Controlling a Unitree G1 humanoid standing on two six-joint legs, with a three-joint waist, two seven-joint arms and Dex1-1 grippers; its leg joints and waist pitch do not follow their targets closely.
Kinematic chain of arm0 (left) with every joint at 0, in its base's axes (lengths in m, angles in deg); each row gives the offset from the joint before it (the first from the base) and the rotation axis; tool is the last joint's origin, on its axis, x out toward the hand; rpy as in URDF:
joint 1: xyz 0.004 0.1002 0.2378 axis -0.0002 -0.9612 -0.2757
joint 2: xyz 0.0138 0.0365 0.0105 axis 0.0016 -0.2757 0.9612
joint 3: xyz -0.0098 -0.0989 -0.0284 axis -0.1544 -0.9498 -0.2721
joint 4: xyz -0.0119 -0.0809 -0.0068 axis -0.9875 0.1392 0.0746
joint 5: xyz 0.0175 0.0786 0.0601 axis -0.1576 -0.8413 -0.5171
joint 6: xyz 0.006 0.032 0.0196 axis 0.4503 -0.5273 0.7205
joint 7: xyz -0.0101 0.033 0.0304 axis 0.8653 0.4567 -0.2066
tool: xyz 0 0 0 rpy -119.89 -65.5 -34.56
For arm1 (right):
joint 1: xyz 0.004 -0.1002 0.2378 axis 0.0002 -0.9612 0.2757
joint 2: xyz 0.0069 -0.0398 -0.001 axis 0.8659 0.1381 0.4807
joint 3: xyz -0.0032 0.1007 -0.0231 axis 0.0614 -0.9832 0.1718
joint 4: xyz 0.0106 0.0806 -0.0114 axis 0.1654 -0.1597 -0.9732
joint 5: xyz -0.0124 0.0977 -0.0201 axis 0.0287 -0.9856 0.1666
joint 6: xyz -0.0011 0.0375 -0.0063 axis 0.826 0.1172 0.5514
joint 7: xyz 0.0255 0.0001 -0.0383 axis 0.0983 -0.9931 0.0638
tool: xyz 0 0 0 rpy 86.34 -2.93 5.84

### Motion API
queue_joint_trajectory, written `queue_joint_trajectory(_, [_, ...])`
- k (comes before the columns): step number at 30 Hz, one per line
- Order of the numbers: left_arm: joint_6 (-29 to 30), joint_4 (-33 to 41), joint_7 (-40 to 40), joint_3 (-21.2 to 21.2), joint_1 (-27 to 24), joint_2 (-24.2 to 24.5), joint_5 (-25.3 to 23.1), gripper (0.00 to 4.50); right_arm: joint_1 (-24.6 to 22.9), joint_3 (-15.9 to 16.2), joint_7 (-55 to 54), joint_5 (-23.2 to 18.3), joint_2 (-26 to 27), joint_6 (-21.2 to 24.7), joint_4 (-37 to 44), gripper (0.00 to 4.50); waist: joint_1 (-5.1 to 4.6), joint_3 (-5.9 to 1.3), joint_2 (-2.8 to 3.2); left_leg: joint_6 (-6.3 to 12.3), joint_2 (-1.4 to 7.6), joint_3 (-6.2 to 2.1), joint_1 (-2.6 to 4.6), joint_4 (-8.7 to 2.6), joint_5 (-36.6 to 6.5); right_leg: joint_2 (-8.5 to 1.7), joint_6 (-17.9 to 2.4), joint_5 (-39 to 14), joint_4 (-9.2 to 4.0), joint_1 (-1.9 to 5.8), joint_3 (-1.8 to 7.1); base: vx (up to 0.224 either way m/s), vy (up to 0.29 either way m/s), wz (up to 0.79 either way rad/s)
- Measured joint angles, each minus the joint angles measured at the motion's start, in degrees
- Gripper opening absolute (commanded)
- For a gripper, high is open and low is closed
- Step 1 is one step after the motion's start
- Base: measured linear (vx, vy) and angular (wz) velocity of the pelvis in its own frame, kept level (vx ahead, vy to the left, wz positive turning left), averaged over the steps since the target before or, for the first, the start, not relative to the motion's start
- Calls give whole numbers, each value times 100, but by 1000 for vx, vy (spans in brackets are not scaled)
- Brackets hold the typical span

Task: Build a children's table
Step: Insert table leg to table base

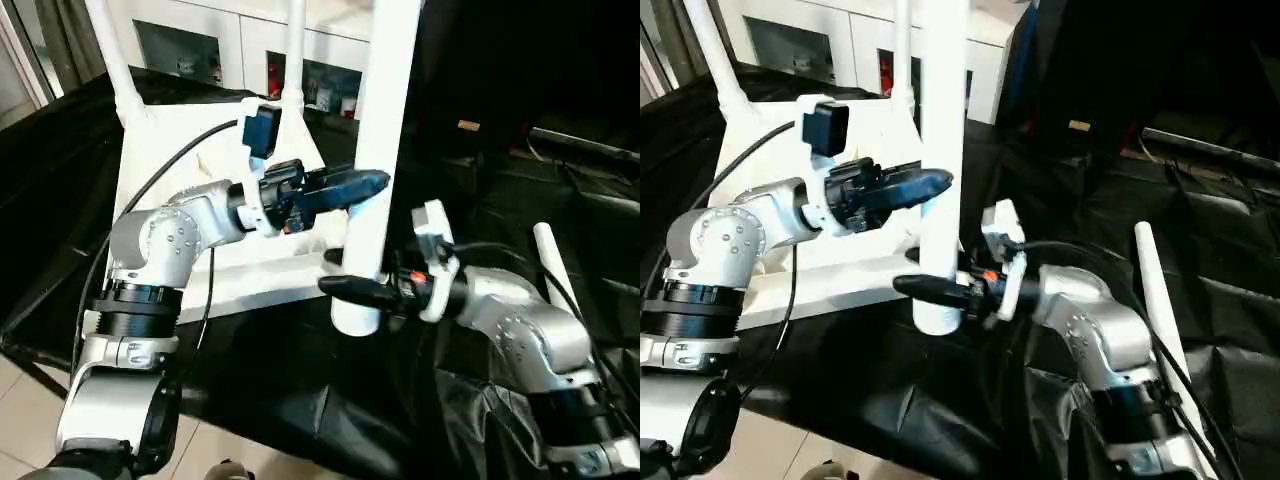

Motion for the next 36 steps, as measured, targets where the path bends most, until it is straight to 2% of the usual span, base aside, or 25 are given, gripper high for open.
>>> queue_joint_trajectory(5, [-314,-38,321,-6,3,5,-249,188,185,51,-508,489,45,-366,-305,320,-4,-1,-1,-1,0,0,0,0,1,0,1,1,0,0,0,0,0,0])
queue_joint_trajectory(8, [-451,-70,385,1,3,5,-337,188,208,58,-673,551,69,-440,-375,320,-6,-1,-1,-1,0,0,-2,0,0,0,2,0,0,-1,0,0,0,0])
queue_joint_trajectory(11, [-776,-113,521,141,10,11,-653,188,303,-53,-1013,609,194,-439,-541,320,-8,-1,-1,-1,0,0,-2,2,1,0,3,2,1,-1,0,0,0,0])
queue_joint_trajectory(17, [-1223,-216,921,345,49,-39,-1124,188,516,-214,-1390,609,240,-88,-627,320,-5,-2,-4,-1,0,0,-4,5,1,0,6,4,2,-1,1,0,0,0])
queue_joint_trajectory(24, [-1387,-250,932,447,69,-34,-1275,188,518,-28,-1440,688,164,276,-753,320,-7,-2,-4,-1,0,0,-5,6,1,0,6,4,3,-2,1,0,0,0])
queue_joint_trajectory(36, [-1424,-310,920,536,75,-95,-1314,186,630,14,-1522,727,281,334,-880,320,-6,-2,-4,-1,0,0,-4,9,1,0,6,5,7,-2,2,0,0,0])
